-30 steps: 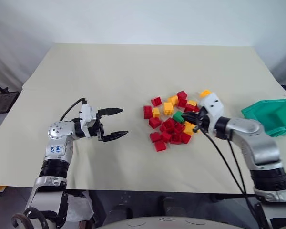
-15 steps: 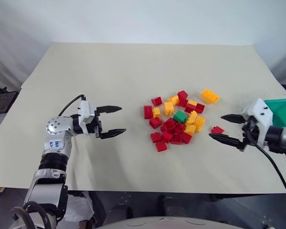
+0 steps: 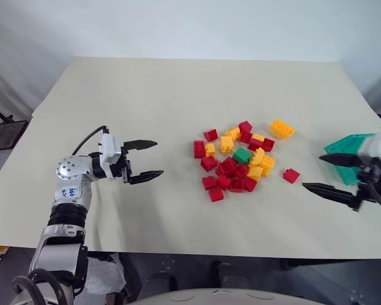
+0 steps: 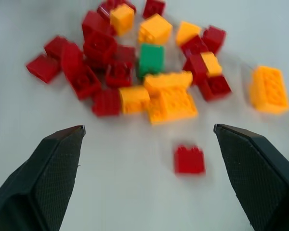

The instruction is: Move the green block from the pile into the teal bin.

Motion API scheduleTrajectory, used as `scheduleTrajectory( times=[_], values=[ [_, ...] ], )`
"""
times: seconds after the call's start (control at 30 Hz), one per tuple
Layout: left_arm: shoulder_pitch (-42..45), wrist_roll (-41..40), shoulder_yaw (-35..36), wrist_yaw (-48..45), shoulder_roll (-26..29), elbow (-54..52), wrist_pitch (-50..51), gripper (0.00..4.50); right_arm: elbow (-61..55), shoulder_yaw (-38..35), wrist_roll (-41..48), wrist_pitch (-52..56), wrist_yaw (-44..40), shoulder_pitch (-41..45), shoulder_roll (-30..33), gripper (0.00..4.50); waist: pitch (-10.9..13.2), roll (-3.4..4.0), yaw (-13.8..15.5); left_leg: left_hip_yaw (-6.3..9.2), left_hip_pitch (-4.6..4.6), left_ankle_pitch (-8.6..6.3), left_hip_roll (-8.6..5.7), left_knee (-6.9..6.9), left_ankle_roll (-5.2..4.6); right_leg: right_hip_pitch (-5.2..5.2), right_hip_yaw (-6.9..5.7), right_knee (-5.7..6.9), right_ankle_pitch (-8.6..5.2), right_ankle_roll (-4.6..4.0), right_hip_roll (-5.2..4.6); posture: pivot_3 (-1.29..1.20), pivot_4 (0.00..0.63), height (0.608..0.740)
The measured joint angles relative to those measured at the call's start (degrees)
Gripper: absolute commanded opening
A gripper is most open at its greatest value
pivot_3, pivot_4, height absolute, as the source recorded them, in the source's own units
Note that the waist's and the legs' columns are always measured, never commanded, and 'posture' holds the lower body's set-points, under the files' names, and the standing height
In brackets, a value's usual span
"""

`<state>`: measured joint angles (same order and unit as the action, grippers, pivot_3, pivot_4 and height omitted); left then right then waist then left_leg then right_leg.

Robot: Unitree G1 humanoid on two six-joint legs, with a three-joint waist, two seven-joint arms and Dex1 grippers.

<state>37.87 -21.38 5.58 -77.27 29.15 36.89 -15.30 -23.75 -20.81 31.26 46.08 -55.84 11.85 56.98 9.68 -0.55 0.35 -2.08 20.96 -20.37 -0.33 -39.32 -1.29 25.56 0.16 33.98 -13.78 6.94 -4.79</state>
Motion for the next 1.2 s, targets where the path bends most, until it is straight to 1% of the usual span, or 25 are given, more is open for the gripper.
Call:
scheduleTrajectory(
  times=[0.07,0.13,0.17,0.23,0.27,0.4,0.57,0.67,0.9,1.0,1.07,1.1,1.13,1.17,1.2],
  values=[
    [0.0,0.1,0.1,0.2,-0.3,-0.1,-0.2,4.5,0.4,7.6,-0.4,1.9,2.0,5.7,-2.1,4.48,0.0,0.01,-0.3,0.03,0.05,0.02,0.01,0.0,0.04,0.05,-0.04,0.02,0.0,-0.01,-0.02,0.0,0.15,0.74],
    [0.1,0.2,-0.1,0.4,-1.2,-0.5,-0.2,4.5,3.8,15.9,-2.9,2.2,3.6,12.5,-4.6,4.48,0.0,0.03,-0.4,0.01,0.13,0.03,-0.02,-0.01,0.05,0.11,-0.04,0.01,0.0,-0.01,-0.01,0.0,0.15,0.74],
    [0.1,0.2,-0.3,0.4,-1.6,-0.7,-0.2,4.5,6.0,18.9,-4.3,2.1,4.0,14.9,-5.4,4.48,0.0,0.03,-0.4,0.0,0.16,0.03,-0.02,-0.02,0.05,0.13,-0.05,0.0,0.0,-0.01,0.02,0.0,0.15,0.74],
    [-0.2,0.2,-0.3,0.5,-1.5,-0.8,-0.1,4.5,10.0,22.8,-6.5,1.2,4.0,18.7,-6.2,4.48,0.0,0.03,-0.4,0.0,0.25,0.02,-0.07,-0.03,0.04,0.18,-0.12,0.0,0.0,-0.01,0.14,0.0,0.15,0.74],
    [-0.4,0.2,-0.2,0.5,-1.5,-1.0,-0.2,4.5,13.8,25.5,-8.3,0.1,3.5,22.2,-7.0,4.48,0.0,0.03,-0.4,-0.06,0.25,0.01,-0.12,-0.04,0.01,0.2,-0.13,0.01,0.0,-0.01,0.15,0.0,0.15,0.74],
    [-1.0,0.2,0.0,0.4,-1.8,-2.4,-0.3,4.5,24.6,31.9,-13.9,-4.2,1.6,29.8,-9.2,4.48,0.0,0.03,-0.4,-0.08,0.35,-0.1,-0.14,-0.19,-0.14,0.19,-0.48,-0.01,0.0,0.0,0.06,0.0,0.15,0.74],
    [-1.9,0.1,0.0,0.4,-2.1,-2.7,-0.6,4.5,37.2,37.2,-19.3,-8.7,-1.4,35.7,-13.4,4.48,0.0,0.06,-0.6,-0.27,0.42,-0.31,-0.14,-0.54,-0.29,0.18,-1.07,0.07,0.01,0.01,-0.18,0.0,0.15,0.74],
    [-2.3,0.2,0.0,0.4,-2.2,-2.7,-1.2,4.5,46.4,40.2,-23.5,-13.3,-3.4,40.1,-16.0,4.48,0.0,0.08,-0.7,-0.35,0.43,-0.35,-0.14,-0.68,-0.32,0.17,-1.3,0.16,0.02,0.02,-0.31,0.0,0.15,0.74],
    [-2.6,0.2,0.0,0.9,-2.5,-3.0,-2.1,4.5,54.3,40.6,-27.5,-18.7,-5.7,43.6,-19.4,4.48,0.0,0.09,-0.7,-0.34,0.41,-0.35,-0.19,-0.74,-0.32,0.17,-1.53,0.31,0.02,0.02,-0.51,0.0,0.15,0.74],
    [-2.9,0.2,0.0,1.1,-2.6,-3.5,-2.1,4.5,54.9,40.6,-28.6,-19.7,-7.1,43.8,-19.6,3.91,0.1,0.11,-0.6,-0.32,0.41,-0.35,-0.25,-0.75,-0.33,0.17,-1.64,0.33,0.01,0.02,-0.59,0.0,0.15,0.74],
    [-3.5,0.2,0.0,1.4,-2.7,-4.2,-2.1,4.5,54.2,40.6,-29.1,-19.5,-8.6,43.6,-19.6,3.23,0.1,0.11,-0.6,-0.32,0.41,-0.36,-0.3,-0.75,-0.35,0.17,-1.72,0.34,0.01,0.02,-0.68,0.0,0.15,0.74],
    [-3.7,0.2,0.0,1.4,-2.7,-4.6,-2.1,4.5,53.8,40.6,-29.1,-19.4,-9.1,43.4,-19.5,2.97,0.1,0.11,-0.6,-0.32,0.41,-0.36,-0.31,-0.75,-0.35,0.17,-1.79,0.35,0.02,0.02,-0.71,0.0,0.15,0.74],
    [-3.8,0.2,0.0,1.5,-2.7,-4.7,-2.1,4.5,52.9,40.6,-29.3,-19.0,-9.6,43.1,-19.4,2.54,0.1,0.11,-0.6,-0.31,0.42,-0.36,-0.34,-0.75,-0.36,0.17,-1.86,0.35,0.01,0.02,-0.76,0.0,0.15,0.74],
    [-3.8,0.2,0.0,1.5,-2.7,-4.7,-2.1,4.5,52.4,40.6,-29.4,-18.6,-9.8,42.9,-19.3,2.29,0.1,0.11,-0.6,-0.31,0.41,-0.37,-0.35,-0.76,-0.36,0.16,-1.99,0.35,0.01,0.01,-0.81,0.0,0.15,0.74],
    [-3.8,0.2,0.0,1.5,-2.8,-4.8,-2.1,4.5,52.0,40.6,-29.8,-18.2,-9.7,42.9,-19.1,1.91,0.1,0.12,-0.6,-0.31,0.42,-0.37,-0.36,-0.77,-0.37,0.16,-2.1,0.36,0.02,0.02,-0.87,0.0,0.15,0.74]
  ],
)
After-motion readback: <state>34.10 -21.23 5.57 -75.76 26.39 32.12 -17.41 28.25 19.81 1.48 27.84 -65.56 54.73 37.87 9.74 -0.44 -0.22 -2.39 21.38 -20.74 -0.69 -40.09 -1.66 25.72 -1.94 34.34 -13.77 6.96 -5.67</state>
